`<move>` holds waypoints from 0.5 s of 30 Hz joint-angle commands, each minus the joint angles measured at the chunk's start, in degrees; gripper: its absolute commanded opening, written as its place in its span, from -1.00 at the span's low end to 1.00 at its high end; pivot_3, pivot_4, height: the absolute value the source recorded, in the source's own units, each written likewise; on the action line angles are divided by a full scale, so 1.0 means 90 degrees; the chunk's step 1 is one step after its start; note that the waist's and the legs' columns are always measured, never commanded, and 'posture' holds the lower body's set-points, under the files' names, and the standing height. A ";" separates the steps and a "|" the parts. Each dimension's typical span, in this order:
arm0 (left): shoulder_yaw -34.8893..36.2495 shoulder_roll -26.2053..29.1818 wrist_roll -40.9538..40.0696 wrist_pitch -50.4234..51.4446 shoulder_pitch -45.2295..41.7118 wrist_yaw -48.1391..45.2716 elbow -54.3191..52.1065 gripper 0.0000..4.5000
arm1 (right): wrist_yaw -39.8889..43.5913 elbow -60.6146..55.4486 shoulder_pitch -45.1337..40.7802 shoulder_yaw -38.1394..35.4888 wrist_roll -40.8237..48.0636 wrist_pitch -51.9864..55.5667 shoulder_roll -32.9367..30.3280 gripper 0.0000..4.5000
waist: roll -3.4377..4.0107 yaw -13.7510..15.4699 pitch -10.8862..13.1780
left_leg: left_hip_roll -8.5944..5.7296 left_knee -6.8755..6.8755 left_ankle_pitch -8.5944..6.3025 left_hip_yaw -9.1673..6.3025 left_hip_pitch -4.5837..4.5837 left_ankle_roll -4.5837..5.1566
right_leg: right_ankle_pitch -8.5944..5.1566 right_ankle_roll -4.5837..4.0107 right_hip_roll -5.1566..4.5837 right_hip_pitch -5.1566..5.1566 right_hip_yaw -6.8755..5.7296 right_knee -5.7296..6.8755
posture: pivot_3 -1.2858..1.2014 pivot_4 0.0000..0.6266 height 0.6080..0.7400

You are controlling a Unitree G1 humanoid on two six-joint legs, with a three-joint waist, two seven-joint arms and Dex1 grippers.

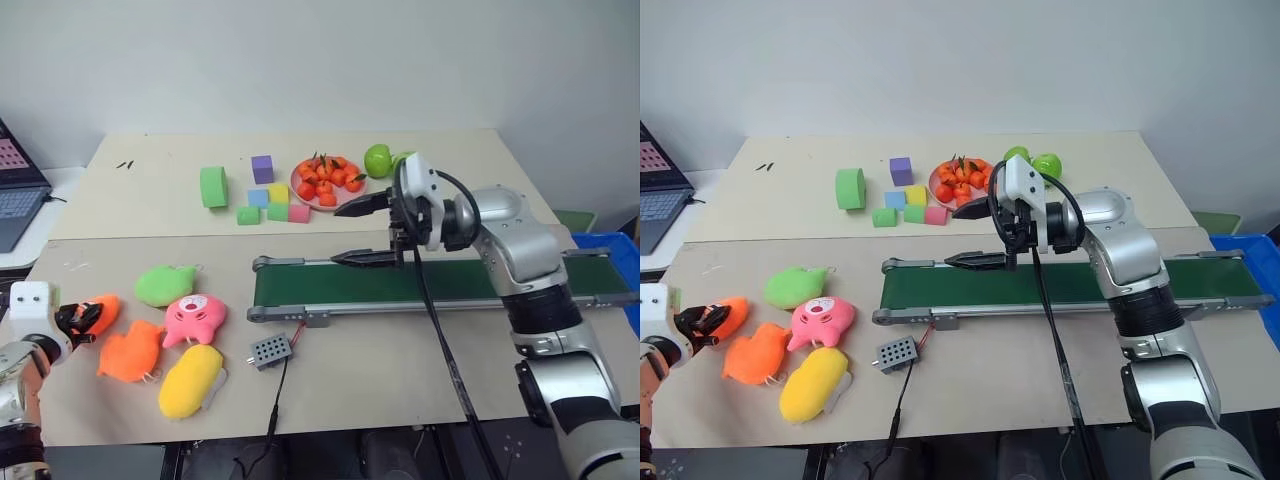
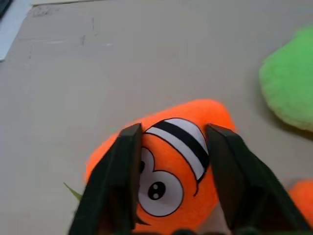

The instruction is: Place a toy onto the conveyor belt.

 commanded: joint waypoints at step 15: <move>0.0106 0.0127 -0.0123 -0.0195 -0.0489 0.0377 0.0097 -0.64 | -0.0079 -0.0082 -0.0141 -0.0134 -0.0122 -0.0151 -0.0035 1.00 | 0.0000 0.0007 0.0000 | 0.0000 -0.0001 -0.0001 -0.0002 -0.0002 -0.0002 | 0.0000 0.0000 -0.0002 -0.0004 0.0000 0.0000 | 0.03 -0.52 0.97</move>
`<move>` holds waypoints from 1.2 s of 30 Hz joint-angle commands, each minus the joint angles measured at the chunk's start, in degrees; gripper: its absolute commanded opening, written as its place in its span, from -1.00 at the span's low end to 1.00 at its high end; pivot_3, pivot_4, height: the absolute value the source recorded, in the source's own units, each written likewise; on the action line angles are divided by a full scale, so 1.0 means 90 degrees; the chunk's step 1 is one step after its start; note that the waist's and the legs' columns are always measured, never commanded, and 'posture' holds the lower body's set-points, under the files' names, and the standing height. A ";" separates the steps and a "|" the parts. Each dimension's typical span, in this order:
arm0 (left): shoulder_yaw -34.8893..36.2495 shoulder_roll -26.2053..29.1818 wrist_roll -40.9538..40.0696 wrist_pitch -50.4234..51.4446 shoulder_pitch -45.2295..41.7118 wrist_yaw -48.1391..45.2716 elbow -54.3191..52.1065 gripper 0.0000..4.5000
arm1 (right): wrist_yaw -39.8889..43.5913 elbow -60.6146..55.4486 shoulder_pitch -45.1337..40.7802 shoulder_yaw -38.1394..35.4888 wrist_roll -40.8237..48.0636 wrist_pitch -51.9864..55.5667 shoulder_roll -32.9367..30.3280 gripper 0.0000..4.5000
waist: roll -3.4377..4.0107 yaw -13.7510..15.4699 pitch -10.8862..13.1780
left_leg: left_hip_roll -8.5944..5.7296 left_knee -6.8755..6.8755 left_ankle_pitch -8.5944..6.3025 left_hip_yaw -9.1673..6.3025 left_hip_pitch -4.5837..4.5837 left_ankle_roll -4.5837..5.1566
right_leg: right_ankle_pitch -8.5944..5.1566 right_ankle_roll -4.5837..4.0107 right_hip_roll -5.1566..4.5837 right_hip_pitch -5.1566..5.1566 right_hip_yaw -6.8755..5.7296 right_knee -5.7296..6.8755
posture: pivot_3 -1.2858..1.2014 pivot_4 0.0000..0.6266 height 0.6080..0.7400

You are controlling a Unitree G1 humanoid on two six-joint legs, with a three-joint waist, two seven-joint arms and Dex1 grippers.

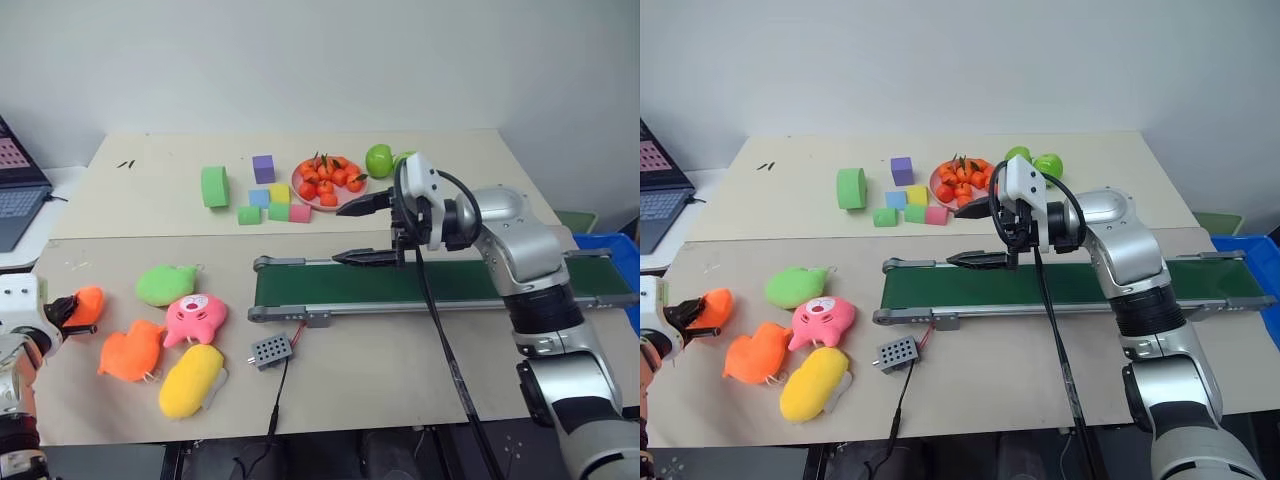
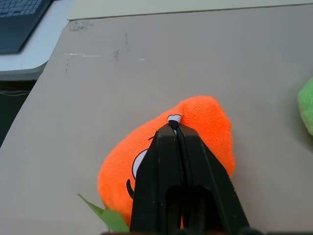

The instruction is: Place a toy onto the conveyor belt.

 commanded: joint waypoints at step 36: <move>-0.0161 0.0250 -0.0179 0.1689 -0.0055 -0.0036 -0.0509 0.02 | -0.0157 -0.0276 -0.0148 -0.0171 -0.0080 -0.0106 0.0053 1.00 | 0.0000 0.0022 0.0000 | 0.0001 -0.0002 -0.0001 0.0003 -0.0001 0.0000 | 0.0000 -0.0001 0.0000 -0.0006 -0.0002 0.0003 | 0.03 -0.52 0.97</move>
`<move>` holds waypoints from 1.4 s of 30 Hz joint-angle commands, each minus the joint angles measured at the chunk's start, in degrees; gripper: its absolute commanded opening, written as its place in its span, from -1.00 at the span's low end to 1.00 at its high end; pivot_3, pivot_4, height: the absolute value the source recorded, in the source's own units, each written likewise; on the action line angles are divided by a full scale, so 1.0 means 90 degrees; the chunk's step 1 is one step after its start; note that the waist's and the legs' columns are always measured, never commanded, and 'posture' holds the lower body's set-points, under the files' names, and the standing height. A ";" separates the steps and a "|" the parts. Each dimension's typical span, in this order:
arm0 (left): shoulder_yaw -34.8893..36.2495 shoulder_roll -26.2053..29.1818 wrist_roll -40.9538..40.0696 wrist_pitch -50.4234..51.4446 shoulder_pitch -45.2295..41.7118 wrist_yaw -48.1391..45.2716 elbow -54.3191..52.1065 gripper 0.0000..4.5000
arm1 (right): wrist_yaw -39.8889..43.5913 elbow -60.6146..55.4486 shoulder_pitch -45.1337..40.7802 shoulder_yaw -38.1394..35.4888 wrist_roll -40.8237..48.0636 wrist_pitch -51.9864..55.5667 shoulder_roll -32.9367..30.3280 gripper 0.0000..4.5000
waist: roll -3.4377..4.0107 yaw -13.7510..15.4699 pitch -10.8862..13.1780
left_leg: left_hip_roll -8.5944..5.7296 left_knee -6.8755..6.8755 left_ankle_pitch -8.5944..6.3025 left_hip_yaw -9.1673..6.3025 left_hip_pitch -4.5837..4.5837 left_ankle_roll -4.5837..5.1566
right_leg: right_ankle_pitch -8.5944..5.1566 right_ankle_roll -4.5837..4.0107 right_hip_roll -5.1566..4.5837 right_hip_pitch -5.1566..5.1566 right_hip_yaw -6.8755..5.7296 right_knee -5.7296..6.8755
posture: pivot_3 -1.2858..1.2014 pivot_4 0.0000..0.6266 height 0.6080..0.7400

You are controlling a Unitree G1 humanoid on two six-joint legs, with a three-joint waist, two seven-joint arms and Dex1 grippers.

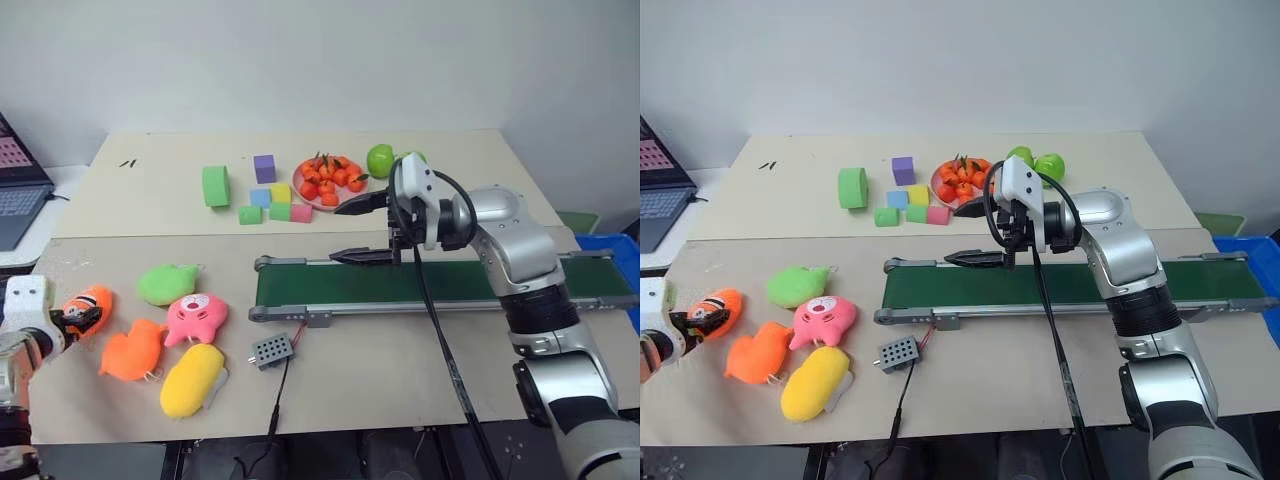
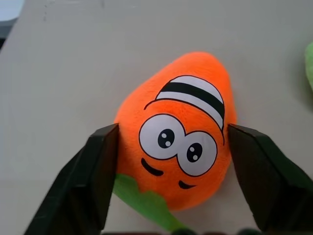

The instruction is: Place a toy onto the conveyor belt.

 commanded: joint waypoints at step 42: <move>-0.4958 0.0105 -0.0115 0.0500 -0.4113 -0.4486 -0.2215 -0.96 | -0.0639 -0.1374 0.0549 -0.0717 0.0269 0.0517 -0.0740 1.00 | -0.0012 0.0001 0.0003 | -0.0011 0.0017 0.0027 0.0039 -0.0075 -0.0041 | 0.0005 -0.0008 -0.0002 -0.0065 0.0001 0.0006 | 0.03 -0.52 0.97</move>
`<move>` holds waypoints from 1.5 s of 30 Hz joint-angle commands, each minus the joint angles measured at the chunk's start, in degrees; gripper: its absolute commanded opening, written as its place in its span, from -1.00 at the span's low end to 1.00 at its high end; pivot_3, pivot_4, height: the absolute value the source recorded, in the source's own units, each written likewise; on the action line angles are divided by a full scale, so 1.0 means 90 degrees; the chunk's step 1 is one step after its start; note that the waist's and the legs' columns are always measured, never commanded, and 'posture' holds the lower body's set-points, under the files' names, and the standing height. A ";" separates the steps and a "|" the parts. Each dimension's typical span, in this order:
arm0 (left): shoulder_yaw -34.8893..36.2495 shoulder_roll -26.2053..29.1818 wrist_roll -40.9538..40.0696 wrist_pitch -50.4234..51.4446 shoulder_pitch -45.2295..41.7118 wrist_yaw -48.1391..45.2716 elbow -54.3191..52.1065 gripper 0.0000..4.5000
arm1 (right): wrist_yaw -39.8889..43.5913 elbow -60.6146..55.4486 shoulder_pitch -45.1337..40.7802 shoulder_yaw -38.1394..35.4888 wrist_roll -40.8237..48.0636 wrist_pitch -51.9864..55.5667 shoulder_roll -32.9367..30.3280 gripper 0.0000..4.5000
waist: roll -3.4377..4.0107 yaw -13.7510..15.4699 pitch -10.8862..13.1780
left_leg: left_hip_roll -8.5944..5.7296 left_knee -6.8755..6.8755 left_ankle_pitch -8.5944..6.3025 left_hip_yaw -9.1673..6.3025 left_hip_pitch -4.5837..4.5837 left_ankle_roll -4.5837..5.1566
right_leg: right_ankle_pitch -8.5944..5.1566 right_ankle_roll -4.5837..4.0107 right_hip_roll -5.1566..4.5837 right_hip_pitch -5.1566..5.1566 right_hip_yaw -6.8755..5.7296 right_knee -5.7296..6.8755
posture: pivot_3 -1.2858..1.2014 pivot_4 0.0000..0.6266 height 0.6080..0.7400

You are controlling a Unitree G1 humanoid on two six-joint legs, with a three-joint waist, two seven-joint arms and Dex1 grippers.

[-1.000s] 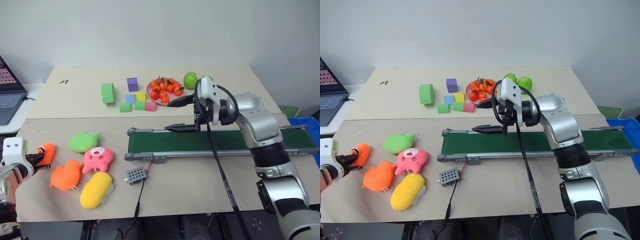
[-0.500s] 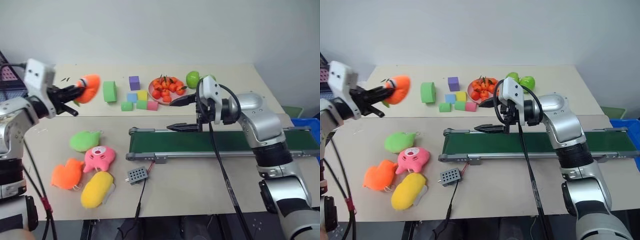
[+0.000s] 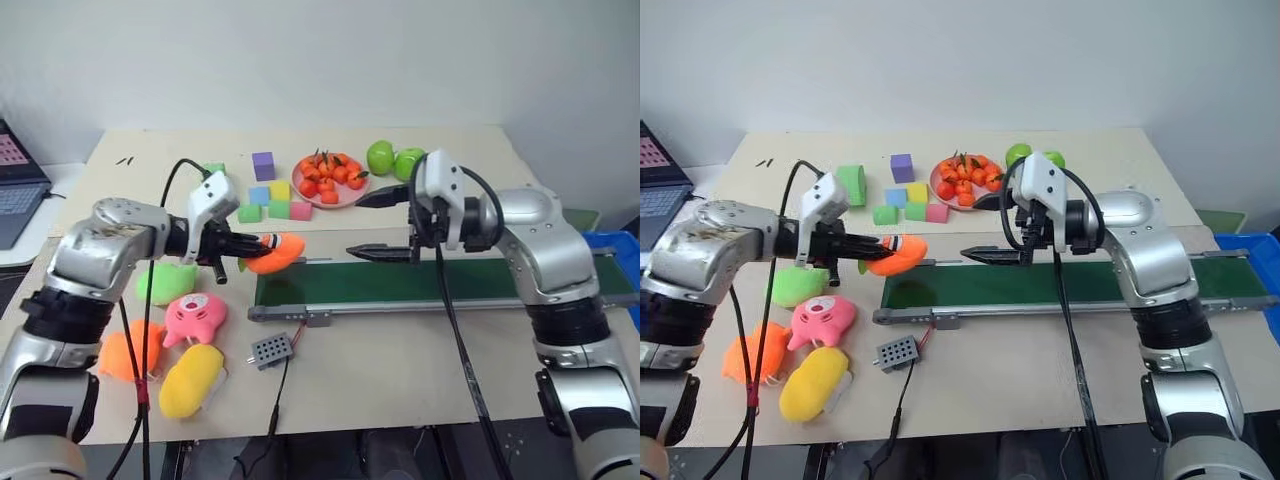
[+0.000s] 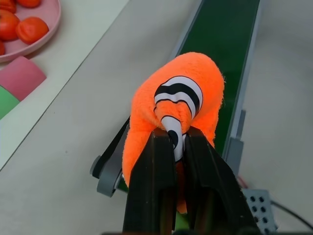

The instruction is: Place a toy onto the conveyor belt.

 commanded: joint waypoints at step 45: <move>0.1200 0.0081 -0.1012 0.1296 -0.1094 -0.1094 -0.1156 0.96 | 0.0677 -0.0599 0.0118 -0.0355 0.0585 0.0668 -0.1344 1.00 | 0.0000 -0.0041 0.0001 | 0.0002 0.0013 -0.0003 -0.0003 -0.0005 0.0009 | 0.0000 0.0000 0.0000 -0.0004 0.0001 0.0005 | 0.03 -0.52 0.97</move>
